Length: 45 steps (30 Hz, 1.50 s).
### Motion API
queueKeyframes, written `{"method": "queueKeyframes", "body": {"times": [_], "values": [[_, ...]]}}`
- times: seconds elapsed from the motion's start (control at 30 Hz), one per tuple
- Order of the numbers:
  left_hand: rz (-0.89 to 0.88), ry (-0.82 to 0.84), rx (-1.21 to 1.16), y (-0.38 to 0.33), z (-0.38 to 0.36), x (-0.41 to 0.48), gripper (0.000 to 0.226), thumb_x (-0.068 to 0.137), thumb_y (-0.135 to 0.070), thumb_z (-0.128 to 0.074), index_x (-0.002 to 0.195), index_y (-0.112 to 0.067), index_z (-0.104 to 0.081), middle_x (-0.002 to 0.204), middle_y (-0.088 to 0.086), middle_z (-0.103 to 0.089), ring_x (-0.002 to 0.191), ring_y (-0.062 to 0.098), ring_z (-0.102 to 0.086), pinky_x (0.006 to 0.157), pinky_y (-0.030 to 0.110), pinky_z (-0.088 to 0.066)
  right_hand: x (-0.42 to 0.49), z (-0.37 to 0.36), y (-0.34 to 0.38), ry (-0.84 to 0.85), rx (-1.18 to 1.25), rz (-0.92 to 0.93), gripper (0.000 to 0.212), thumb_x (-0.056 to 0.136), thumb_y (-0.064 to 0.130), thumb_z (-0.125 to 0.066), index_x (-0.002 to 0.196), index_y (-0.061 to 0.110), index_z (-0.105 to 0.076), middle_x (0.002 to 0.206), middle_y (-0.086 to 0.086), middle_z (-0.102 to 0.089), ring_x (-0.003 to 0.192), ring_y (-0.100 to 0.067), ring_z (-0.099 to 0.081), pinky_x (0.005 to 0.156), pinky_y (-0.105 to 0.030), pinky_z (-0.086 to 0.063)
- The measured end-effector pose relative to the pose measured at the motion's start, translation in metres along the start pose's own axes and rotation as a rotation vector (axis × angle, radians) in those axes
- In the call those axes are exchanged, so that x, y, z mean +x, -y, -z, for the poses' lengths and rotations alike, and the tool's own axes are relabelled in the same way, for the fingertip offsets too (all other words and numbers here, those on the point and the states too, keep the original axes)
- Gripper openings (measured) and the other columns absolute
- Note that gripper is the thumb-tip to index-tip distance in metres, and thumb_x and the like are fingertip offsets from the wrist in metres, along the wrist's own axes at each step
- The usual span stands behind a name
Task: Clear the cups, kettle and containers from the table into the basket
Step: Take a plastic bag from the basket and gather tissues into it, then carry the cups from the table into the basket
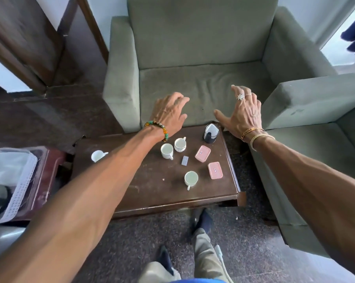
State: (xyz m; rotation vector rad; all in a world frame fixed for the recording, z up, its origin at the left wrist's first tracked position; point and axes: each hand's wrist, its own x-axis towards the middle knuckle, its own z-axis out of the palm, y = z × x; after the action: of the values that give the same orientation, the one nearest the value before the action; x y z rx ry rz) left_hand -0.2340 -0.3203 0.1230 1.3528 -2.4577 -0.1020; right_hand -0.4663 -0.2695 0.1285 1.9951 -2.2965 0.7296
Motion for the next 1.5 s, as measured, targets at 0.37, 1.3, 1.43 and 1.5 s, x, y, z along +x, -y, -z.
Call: {"method": "queueKeyframes", "body": {"times": [0.37, 1.3, 1.43, 1.5], "values": [[0.131, -0.141, 0.138, 0.041, 0.1, -0.099, 0.047, 0.082, -0.029, -0.065, 0.127, -0.022, -0.054, 0.129, 0.001, -0.051, 0.109, 0.026, -0.052, 0.093, 0.041, -0.039, -0.046, 0.035, 0.11, -0.004, -0.057, 0.29, 0.083, 0.075, 0.058, -0.067, 0.14, 0.015, -0.04, 0.14, -0.01, -0.045, 0.124, -0.033, -0.043, 0.102, -0.045, -0.034], [0.552, 0.036, 0.286, -0.005, 0.048, -0.216, 0.087, 0.086, -0.053, -0.059, 0.152, -0.016, -0.015, 0.162, 0.012, -0.004, 0.148, 0.037, -0.008, 0.115, 0.055, -0.015, -0.125, -0.009, 0.078, 0.225, -0.144, 0.453, 0.082, 0.081, 0.052, -0.065, 0.146, 0.013, -0.034, 0.151, -0.016, -0.032, 0.134, -0.038, -0.032, 0.107, -0.049, -0.025], [0.504, 0.07, 0.235, -0.009, 0.034, -0.204, 0.085, 0.086, -0.051, -0.06, 0.152, -0.016, -0.017, 0.162, 0.012, -0.007, 0.146, 0.037, -0.014, 0.114, 0.054, -0.02, -0.133, -0.01, 0.065, 0.267, -0.182, 0.388, 0.085, 0.08, 0.058, -0.06, 0.147, 0.014, -0.032, 0.151, -0.014, -0.032, 0.134, -0.036, -0.032, 0.108, -0.048, -0.026], [0.459, 0.098, 0.222, -0.009, 0.024, -0.197, 0.086, 0.085, -0.051, -0.061, 0.152, -0.017, -0.017, 0.161, 0.011, -0.008, 0.146, 0.037, -0.016, 0.114, 0.053, -0.023, -0.135, -0.015, 0.056, 0.284, -0.2, 0.339, 0.086, 0.08, 0.06, -0.06, 0.147, 0.014, -0.032, 0.151, -0.014, -0.032, 0.134, -0.035, -0.033, 0.108, -0.049, -0.027]]}}
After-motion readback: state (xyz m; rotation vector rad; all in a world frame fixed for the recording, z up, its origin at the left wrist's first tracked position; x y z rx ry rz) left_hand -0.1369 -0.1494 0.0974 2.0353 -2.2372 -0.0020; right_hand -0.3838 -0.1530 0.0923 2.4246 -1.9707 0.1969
